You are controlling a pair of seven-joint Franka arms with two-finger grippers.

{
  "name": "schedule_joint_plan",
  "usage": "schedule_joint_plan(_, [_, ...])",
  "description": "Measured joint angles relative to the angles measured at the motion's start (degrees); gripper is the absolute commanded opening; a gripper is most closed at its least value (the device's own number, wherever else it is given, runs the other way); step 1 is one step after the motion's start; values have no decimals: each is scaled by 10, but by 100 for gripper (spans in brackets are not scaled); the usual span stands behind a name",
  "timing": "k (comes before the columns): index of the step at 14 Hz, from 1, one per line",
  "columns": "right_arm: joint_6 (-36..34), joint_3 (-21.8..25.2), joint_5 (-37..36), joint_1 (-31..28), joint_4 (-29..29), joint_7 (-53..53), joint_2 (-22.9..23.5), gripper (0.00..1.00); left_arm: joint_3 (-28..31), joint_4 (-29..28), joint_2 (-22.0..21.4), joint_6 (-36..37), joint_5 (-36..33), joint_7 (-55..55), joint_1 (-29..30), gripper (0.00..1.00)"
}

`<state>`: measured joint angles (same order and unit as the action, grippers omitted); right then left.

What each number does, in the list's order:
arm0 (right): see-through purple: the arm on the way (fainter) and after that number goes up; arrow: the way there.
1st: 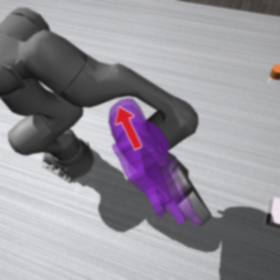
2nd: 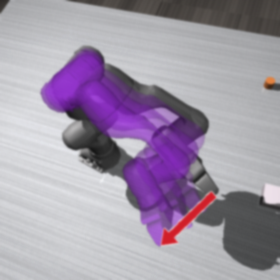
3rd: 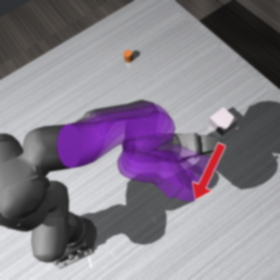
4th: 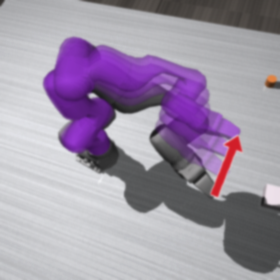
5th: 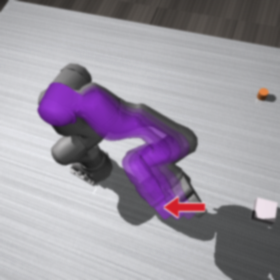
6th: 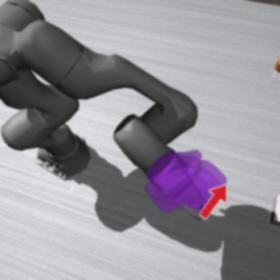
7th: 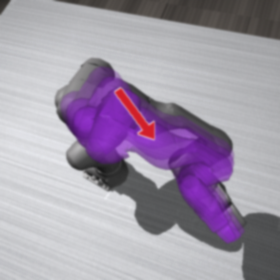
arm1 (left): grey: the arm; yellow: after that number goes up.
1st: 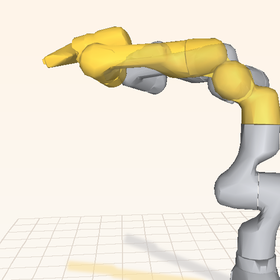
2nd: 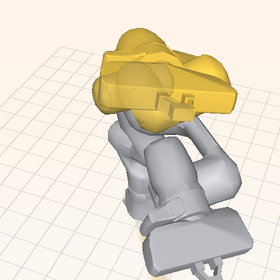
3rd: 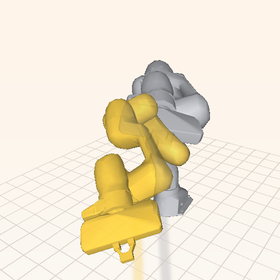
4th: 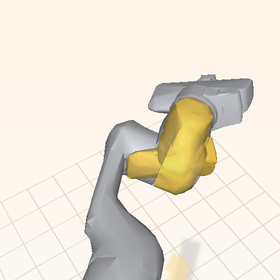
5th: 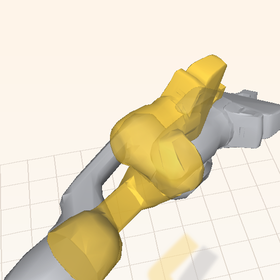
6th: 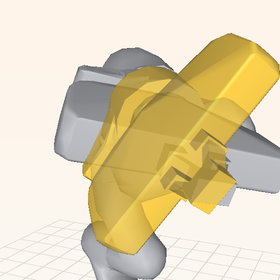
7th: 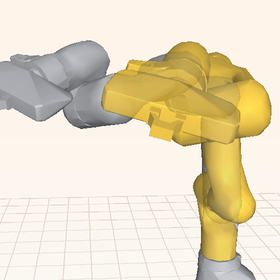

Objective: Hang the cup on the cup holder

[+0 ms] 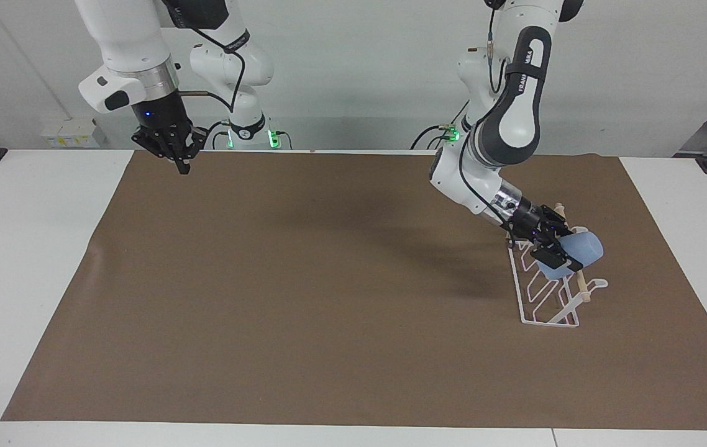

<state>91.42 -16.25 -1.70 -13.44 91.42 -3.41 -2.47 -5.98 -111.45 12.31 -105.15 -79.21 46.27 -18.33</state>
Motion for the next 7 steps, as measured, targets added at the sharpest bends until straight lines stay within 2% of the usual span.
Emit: schedule_joint_plan(7, [20,0,3,-19,78,18,-53,0,0,0,0,-7,0,-30,8,0])
